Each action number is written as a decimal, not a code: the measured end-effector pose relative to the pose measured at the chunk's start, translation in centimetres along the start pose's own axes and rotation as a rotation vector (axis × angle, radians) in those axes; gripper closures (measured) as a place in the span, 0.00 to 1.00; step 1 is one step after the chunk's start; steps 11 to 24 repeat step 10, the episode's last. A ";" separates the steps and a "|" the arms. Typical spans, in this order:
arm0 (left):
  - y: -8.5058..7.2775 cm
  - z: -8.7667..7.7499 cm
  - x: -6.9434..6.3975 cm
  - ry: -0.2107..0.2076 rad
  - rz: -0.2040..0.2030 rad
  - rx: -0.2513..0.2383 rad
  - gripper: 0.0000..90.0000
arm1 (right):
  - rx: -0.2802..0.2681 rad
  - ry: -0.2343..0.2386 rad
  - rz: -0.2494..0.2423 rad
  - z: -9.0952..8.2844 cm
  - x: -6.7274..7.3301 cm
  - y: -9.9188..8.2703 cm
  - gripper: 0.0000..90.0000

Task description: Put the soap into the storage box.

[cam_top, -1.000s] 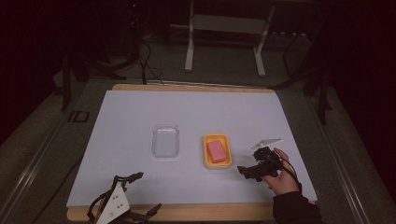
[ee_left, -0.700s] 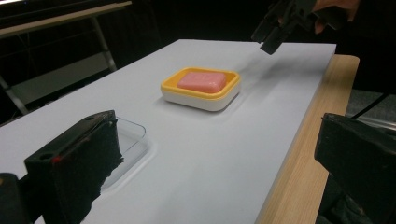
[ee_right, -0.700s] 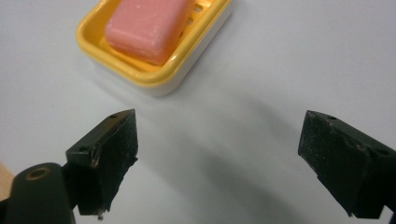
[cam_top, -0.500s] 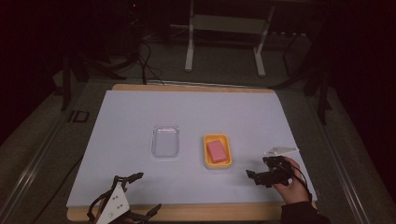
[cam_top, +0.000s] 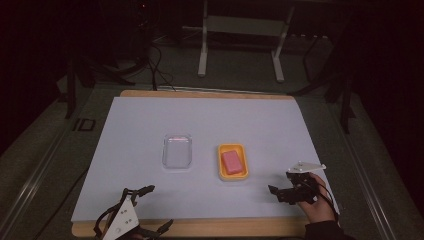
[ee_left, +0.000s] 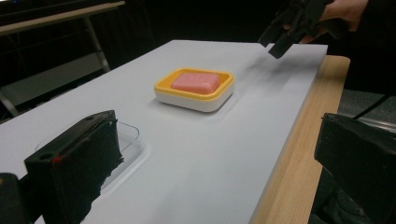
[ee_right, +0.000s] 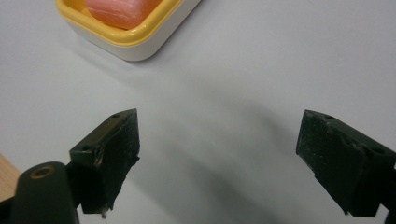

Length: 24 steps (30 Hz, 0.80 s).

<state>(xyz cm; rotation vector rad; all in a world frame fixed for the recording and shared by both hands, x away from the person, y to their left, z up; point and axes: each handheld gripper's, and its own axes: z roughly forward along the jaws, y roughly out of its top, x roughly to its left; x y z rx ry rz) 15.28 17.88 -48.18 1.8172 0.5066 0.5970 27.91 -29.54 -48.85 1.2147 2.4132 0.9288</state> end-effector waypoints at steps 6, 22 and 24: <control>0.0 0.0 0.1 -0.001 -0.006 -0.002 0.01 | -0.001 0.007 0.005 0.5 0.0 0.0 0.15; 0.0 0.0 0.0 -0.003 -0.004 0.003 0.01 | 0.006 0.003 0.005 0.6 0.0 0.0 0.15; 0.0 0.0 0.0 -0.003 -0.004 0.003 0.01 | 0.006 0.003 0.005 0.6 0.0 0.0 0.15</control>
